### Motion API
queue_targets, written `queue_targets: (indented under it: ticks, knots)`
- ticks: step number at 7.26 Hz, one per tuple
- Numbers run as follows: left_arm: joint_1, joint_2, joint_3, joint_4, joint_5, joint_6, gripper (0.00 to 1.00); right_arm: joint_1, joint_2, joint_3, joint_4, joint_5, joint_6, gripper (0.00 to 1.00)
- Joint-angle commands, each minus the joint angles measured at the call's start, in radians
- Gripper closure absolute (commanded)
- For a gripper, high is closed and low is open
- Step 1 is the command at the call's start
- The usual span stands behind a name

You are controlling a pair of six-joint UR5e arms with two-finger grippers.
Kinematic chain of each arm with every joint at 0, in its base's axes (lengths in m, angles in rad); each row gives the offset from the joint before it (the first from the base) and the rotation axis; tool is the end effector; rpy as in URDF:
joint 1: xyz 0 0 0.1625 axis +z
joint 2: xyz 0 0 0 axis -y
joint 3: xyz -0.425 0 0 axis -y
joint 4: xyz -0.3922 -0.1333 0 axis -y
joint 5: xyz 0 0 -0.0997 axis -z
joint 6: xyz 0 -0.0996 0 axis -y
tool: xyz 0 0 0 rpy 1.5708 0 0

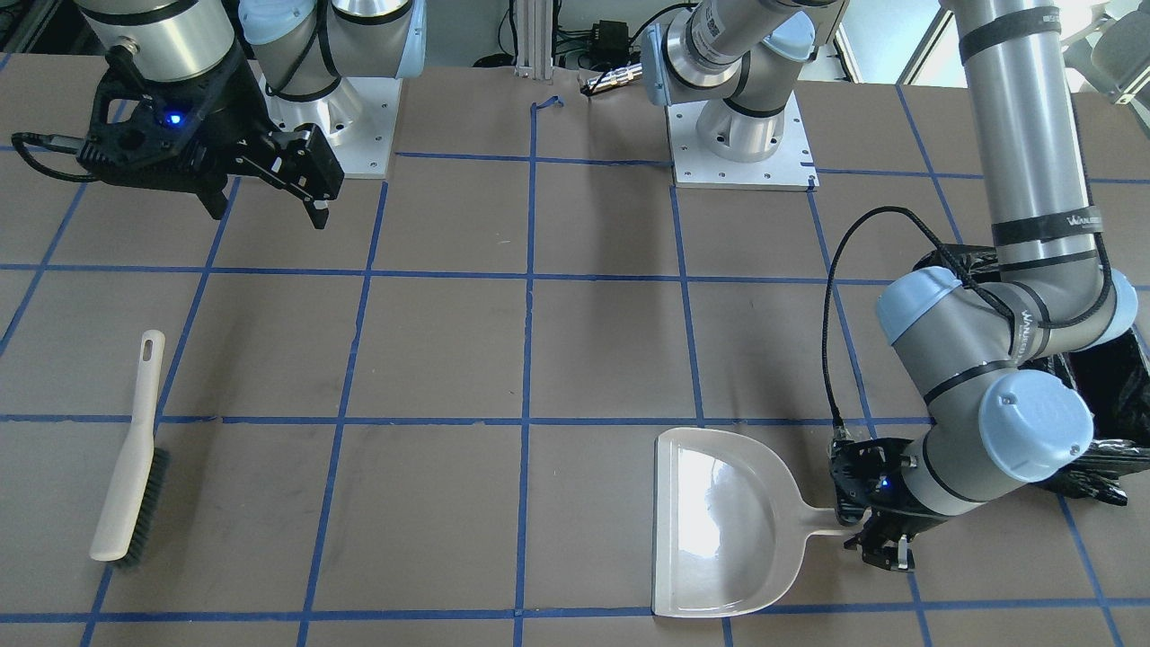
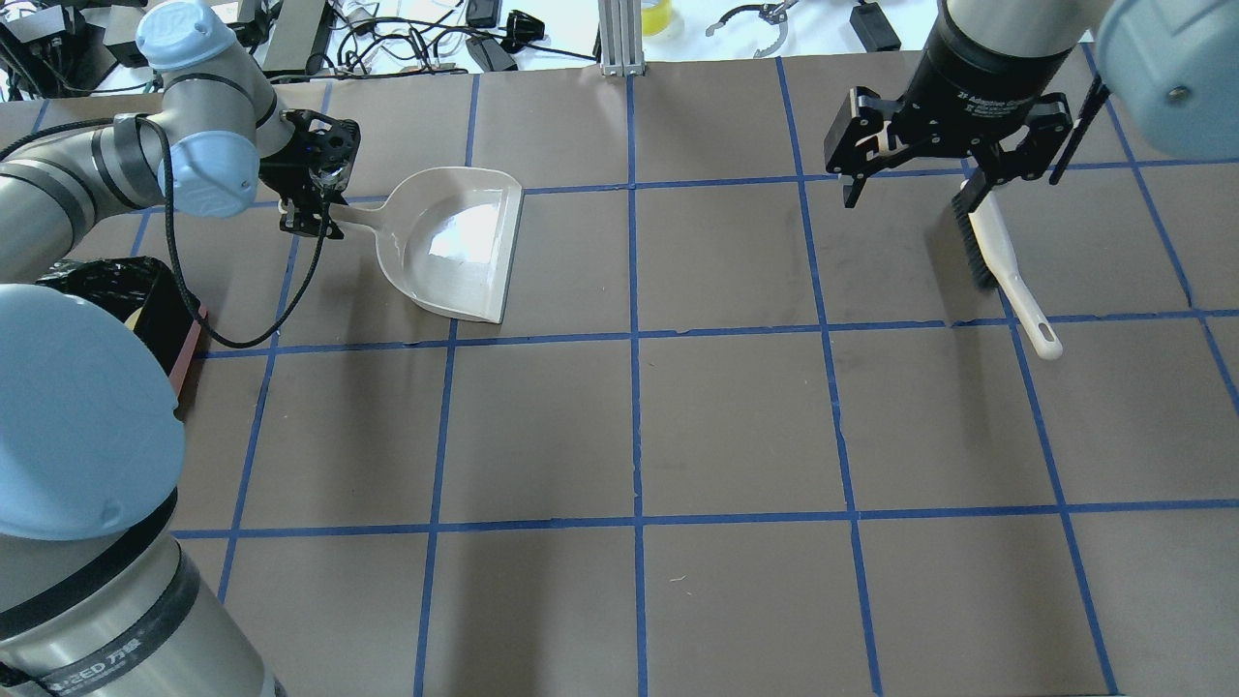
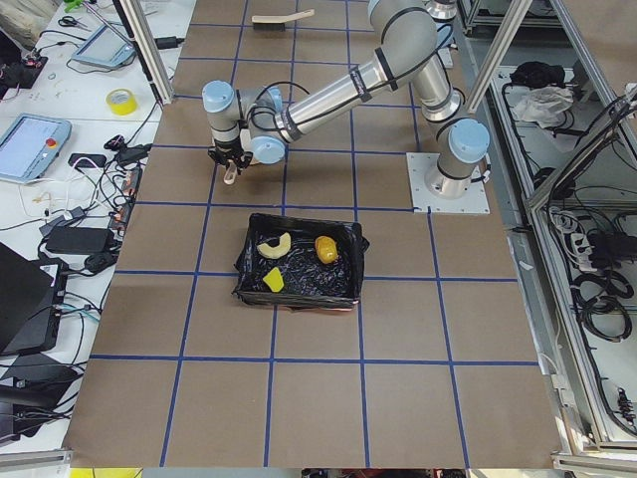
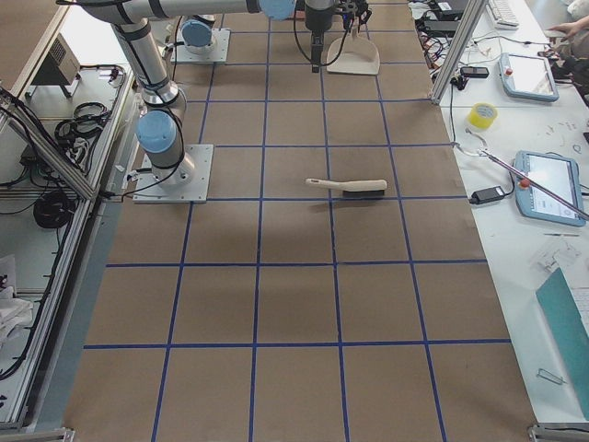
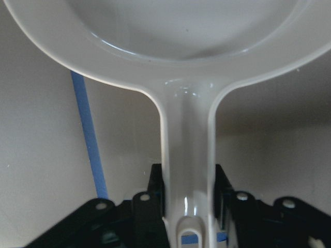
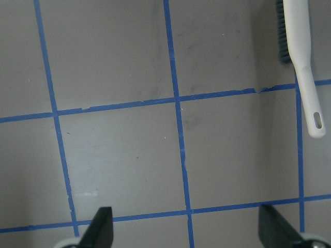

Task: Sweep and dump trash into bin
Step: 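Open the left gripper to release the dustpan and raise the right gripper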

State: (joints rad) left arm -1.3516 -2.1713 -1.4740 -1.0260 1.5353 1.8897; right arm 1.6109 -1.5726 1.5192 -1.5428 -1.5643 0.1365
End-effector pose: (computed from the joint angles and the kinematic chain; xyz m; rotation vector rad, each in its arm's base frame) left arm 0.0159 -0.7007 0.2285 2.3159 2.0942 -0.0799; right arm 0.1536 -0.4873 0.5114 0.1508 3.1290 -0.0387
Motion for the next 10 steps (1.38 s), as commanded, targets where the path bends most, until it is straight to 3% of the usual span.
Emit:
queue_targets:
  ticks: [1, 3, 5, 6, 8, 10]
  knots:
    - [-0.009, 0.016, -0.009, -0.005, -0.004, -0.066, 0.03, 0.032, 0.006, -0.004, -0.013, -0.017, 0.011, 0.0]
    - [-0.075, 0.118, -0.014, -0.115, -0.004, -0.095, 0.03, 0.026, 0.008, -0.001, -0.016, -0.011, 0.008, 0.0]
    - [-0.081, 0.296, -0.049, -0.338, -0.018, -0.203, 0.05, 0.024, 0.011, 0.005, -0.014, -0.005, 0.006, 0.0]
    - [-0.084, 0.403, -0.104, -0.456, -0.026, -0.382, 0.0, 0.021, 0.008, 0.007, -0.014, -0.013, 0.0, 0.0]
    - [-0.092, 0.586, -0.216, -0.496, -0.023, -0.606, 0.0, 0.023, 0.006, 0.007, -0.032, -0.002, 0.0, 0.0]
    - [-0.098, 0.686, -0.259, -0.566, -0.014, -0.846, 0.0, 0.023, 0.006, 0.007, -0.039, -0.014, 0.0, 0.0]
